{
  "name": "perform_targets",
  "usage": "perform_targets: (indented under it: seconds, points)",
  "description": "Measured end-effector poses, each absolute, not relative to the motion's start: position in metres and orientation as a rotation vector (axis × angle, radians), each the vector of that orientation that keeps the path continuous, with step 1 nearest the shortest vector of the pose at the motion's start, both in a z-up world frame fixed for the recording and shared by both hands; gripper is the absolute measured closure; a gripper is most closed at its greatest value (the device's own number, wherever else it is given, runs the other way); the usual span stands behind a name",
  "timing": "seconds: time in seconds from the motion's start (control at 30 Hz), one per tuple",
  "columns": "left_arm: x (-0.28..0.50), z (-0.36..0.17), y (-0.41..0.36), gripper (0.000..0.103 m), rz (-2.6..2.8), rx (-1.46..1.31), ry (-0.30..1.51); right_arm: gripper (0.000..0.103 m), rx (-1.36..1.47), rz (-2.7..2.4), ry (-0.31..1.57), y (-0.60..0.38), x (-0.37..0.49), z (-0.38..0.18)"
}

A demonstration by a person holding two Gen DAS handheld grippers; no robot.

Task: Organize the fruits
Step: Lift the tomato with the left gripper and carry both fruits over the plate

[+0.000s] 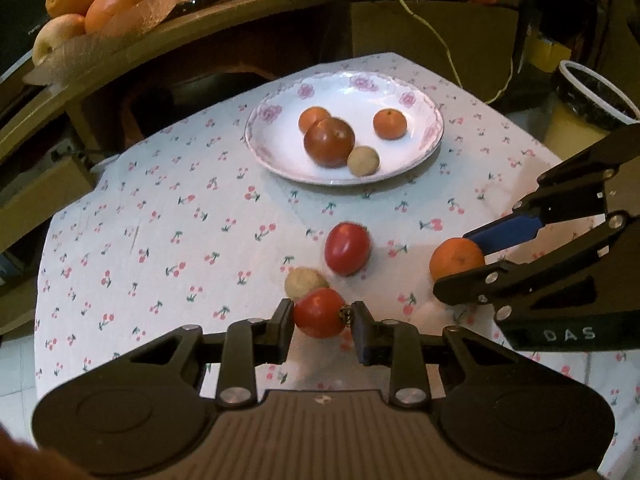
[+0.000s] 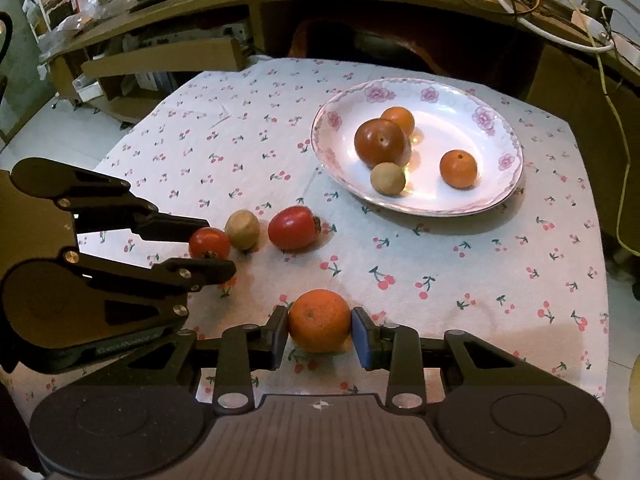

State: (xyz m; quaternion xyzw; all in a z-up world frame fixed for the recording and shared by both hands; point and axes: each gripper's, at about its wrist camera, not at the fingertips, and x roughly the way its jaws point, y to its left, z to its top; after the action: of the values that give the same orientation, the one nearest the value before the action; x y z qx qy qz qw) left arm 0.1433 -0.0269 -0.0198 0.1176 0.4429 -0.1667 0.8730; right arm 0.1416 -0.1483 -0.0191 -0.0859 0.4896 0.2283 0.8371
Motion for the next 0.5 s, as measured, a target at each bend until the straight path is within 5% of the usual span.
perform_targets:
  seconds: [0.5]
  points:
    - [0.160,-0.002,-0.045,0.067,-0.358,0.221,0.868,0.068,-0.101,0.421,0.974,-0.169,0.156,0.000]
